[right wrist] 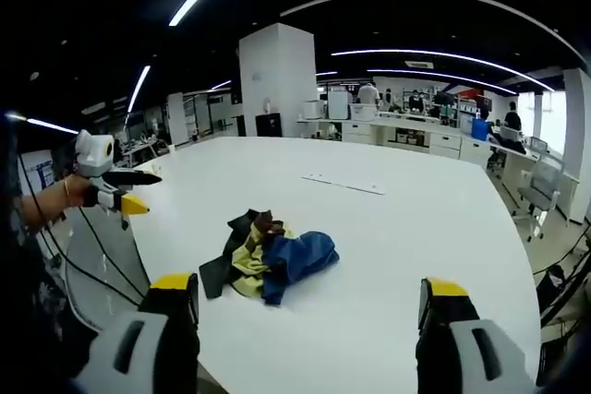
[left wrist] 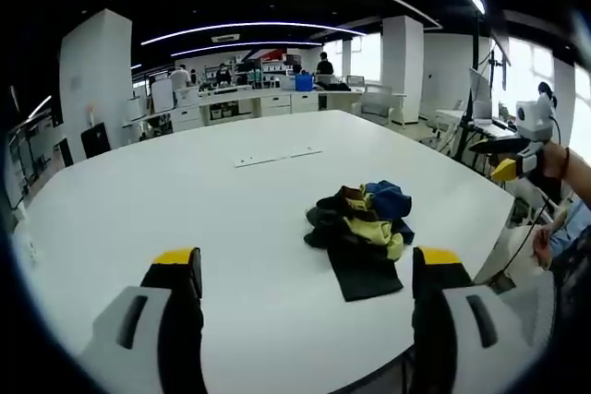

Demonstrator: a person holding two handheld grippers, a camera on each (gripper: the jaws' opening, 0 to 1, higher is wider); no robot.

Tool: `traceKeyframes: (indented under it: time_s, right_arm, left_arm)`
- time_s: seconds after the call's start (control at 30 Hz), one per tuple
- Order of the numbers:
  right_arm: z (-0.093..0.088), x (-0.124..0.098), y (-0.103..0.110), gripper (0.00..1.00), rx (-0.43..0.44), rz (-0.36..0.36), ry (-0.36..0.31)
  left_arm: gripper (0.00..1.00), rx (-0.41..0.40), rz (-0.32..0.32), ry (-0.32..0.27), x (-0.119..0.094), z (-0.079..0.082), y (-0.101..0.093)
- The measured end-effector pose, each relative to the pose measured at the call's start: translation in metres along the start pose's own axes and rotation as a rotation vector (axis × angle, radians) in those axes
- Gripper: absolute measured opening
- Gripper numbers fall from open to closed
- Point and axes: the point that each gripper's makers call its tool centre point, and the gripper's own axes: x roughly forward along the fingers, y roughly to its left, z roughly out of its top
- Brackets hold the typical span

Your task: Fold the garment on the visible template until the final outline fits inside the template.

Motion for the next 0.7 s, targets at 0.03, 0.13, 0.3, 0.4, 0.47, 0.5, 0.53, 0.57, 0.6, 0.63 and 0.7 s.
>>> traceKeyframes:
  time_s: [0.03,0.13,0.3,0.4,0.47,0.5,0.53,0.57,0.6,0.63,0.7]
  right_arm:
    - [0.0,0.0002,-0.0002,1.0,-0.001,0.001,0.0]
    - [-0.0006,0.0018,-0.0022,1.0,-0.006,0.004,0.006]
    - [-0.0007,0.0034,-0.0046,1.0,-0.005,0.008,0.004]
    - [-0.0023,0.0053,-0.0053,1.0,-0.006,0.01,0.006]
    - [-0.0029,0.0061,-0.0049,1.0,-0.005,0.014,0.006]
    - [-0.0033,0.0064,-0.0049,1.0,-0.006,0.015,0.006]
    - [-0.0041,0.0067,-0.0051,1.0,-0.005,0.017,0.008]
    - [-0.0044,0.0069,-0.0055,1.0,-0.004,0.017,0.007]
    - [-0.0041,0.007,-0.006,1.0,-0.002,0.016,0.003]
    - [-0.0039,0.0072,-0.0063,1.0,0.005,0.017,-0.004]
    - [-0.0051,0.0079,-0.0066,1.0,0.016,0.02,-0.006]
  left_arm:
    - [0.91,0.0,0.0,0.001,0.0001,-0.0002,0.0001]
    - [0.91,-0.001,0.003,0.008,0.0005,-0.0016,0.0006]
    - [0.9,0.002,0.005,0.019,0.0016,-0.0045,0.0007]
    - [0.89,0.003,0.005,0.025,0.0025,-0.006,0.0006]
    - [0.89,0.004,0.005,0.026,0.0032,-0.0066,0.0005]
    - [0.89,0.003,0.004,0.025,0.0038,-0.0067,0.0005]
    - [0.88,0.002,0.004,0.025,0.0042,-0.0069,0.0005]
    - [0.88,0.0,0.003,0.026,0.0047,-0.0072,0.0004]
    - [0.88,-0.001,0.002,0.026,0.005,-0.0074,0.0003]
    - [0.87,-0.001,-0.001,0.027,0.0055,-0.0076,-0.0002]
    - [0.87,-0.002,-0.003,0.034,0.0064,-0.0086,-0.0003]
